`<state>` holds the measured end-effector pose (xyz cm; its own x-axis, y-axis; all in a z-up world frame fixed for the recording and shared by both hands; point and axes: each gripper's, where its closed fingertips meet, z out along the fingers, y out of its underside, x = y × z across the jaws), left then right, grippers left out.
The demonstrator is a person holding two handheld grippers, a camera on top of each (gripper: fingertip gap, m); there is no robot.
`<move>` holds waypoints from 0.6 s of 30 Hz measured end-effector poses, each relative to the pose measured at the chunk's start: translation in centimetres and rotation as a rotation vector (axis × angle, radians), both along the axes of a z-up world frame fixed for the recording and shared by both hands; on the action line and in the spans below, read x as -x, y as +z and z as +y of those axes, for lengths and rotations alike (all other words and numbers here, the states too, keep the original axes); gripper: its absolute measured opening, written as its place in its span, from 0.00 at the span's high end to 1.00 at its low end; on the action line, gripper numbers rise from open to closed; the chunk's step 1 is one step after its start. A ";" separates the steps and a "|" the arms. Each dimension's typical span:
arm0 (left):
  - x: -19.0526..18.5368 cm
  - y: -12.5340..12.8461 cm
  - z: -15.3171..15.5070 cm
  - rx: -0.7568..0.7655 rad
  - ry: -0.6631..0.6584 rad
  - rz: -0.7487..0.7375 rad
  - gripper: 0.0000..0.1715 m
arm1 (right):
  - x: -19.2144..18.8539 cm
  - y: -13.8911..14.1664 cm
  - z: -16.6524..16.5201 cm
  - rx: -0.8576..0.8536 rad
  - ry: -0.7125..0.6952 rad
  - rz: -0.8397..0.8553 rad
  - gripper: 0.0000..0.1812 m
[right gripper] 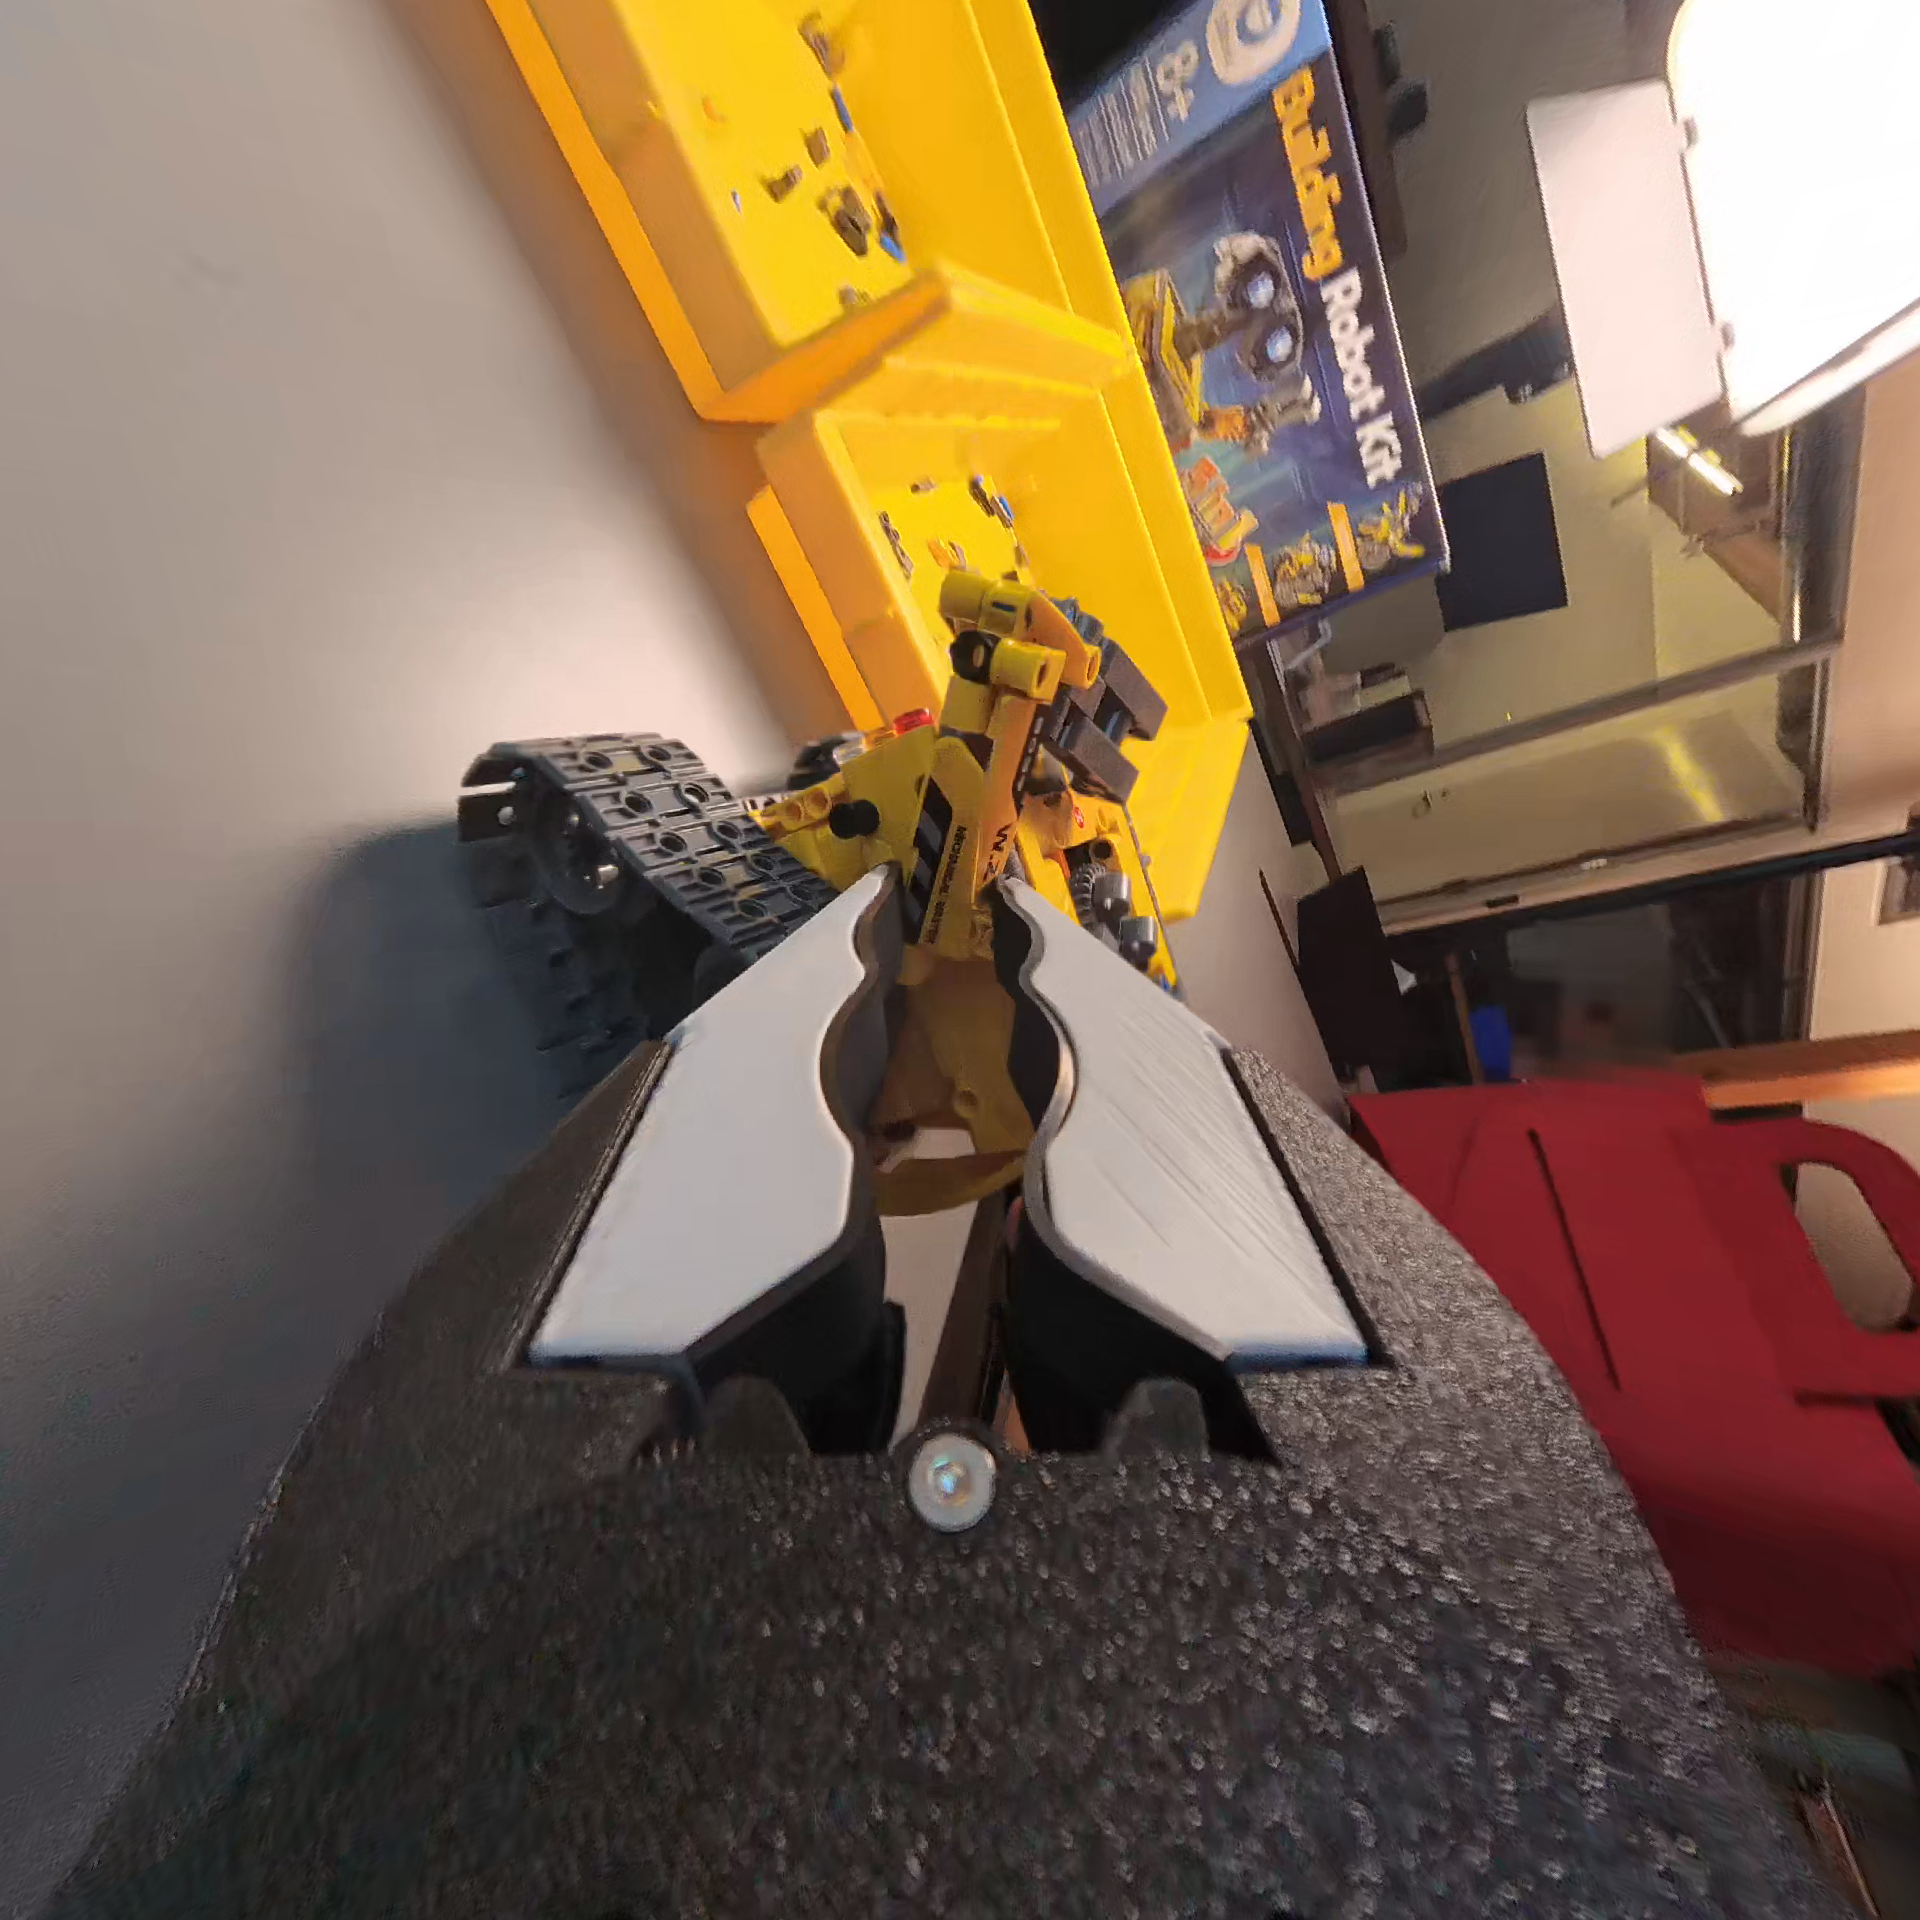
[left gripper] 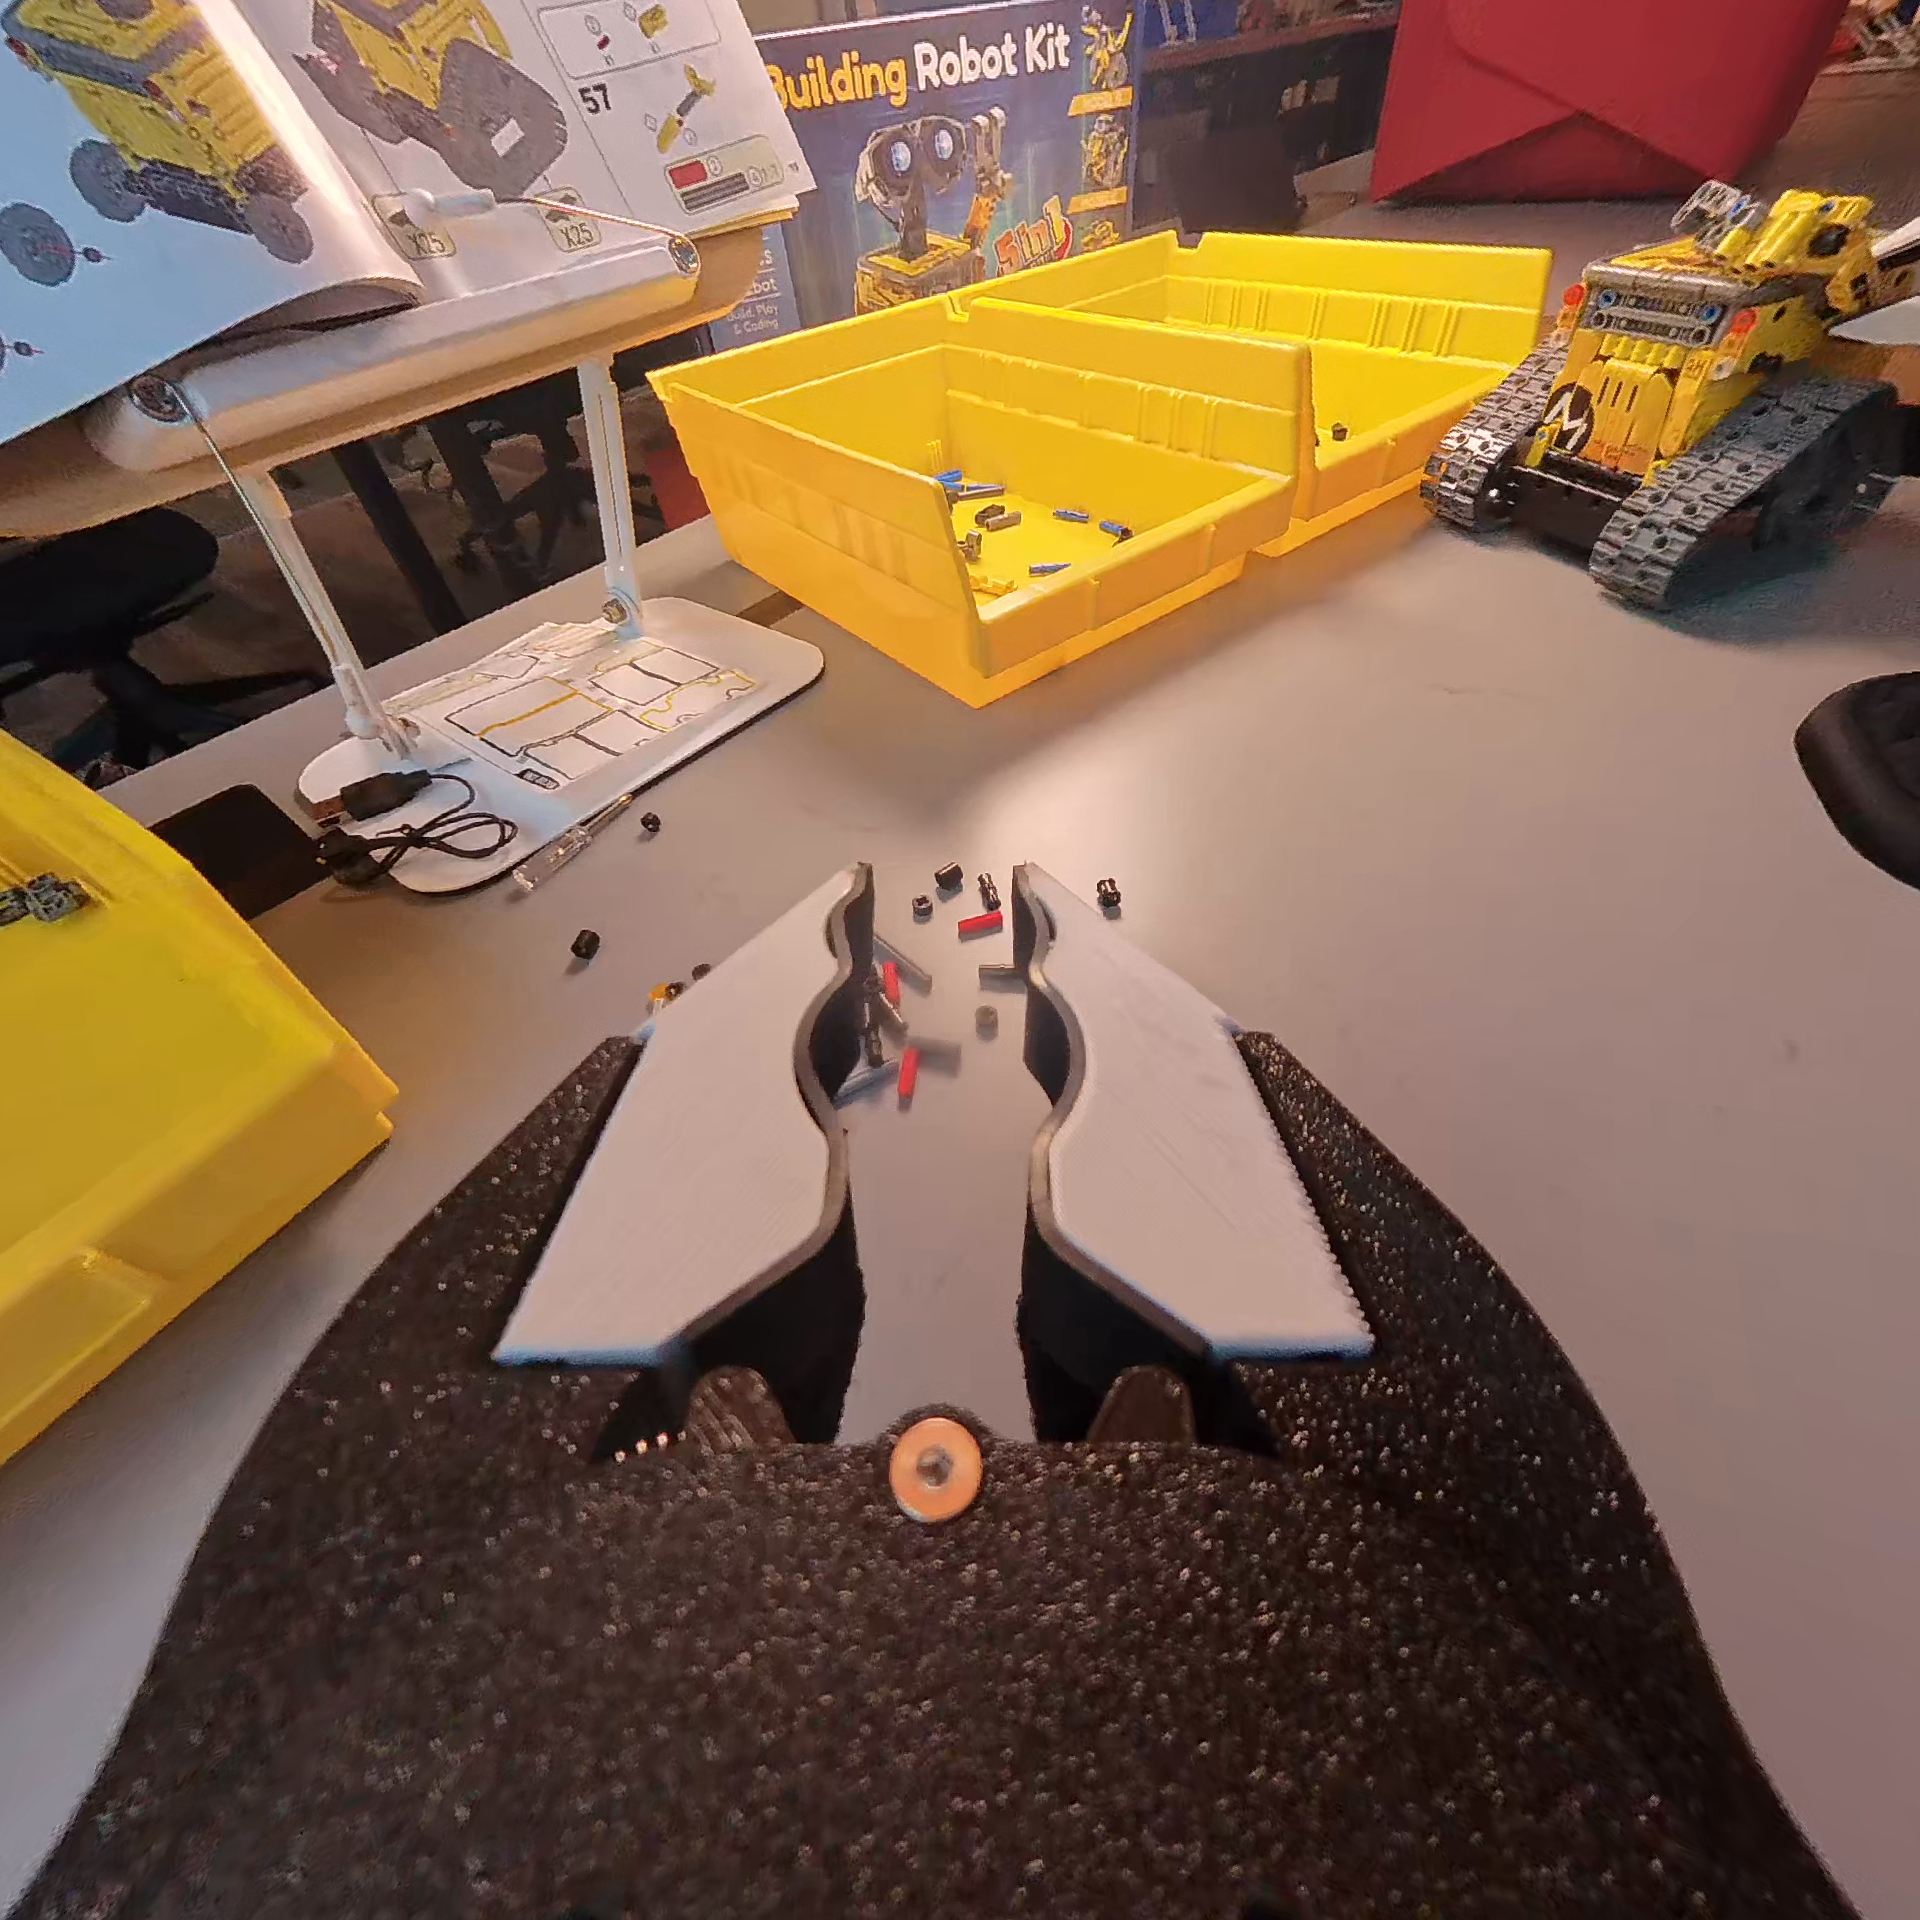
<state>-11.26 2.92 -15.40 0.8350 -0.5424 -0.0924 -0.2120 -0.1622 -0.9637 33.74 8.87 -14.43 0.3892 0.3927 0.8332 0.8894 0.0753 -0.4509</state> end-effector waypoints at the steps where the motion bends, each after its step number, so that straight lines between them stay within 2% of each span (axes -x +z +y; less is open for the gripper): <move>1: -0.1 -0.1 0.0 0.002 -0.004 0.003 0.85 | 1.3 0.1 -0.5 -0.002 0.039 -0.002 0.92; 8: -2.0 -0.7 -0.7 -0.007 -0.082 0.023 0.81 | 12.4 1.0 -4.6 -0.001 0.365 0.033 0.93; 14: -6.4 -0.2 -3.3 0.002 -0.309 -0.013 0.57 | 22.7 0.4 -9.6 0.057 0.628 0.092 0.93; 18: -9.5 -0.7 -4.8 0.048 -0.435 -0.010 0.47 | 28.3 0.0 -12.5 0.070 0.729 0.125 0.93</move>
<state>-1.72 -1.87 -16.10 0.5290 -0.8471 -0.0512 -0.2608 -0.1048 -0.9597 5.48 -3.60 -14.45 0.1001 0.6382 0.7633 0.5661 0.5943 -0.5712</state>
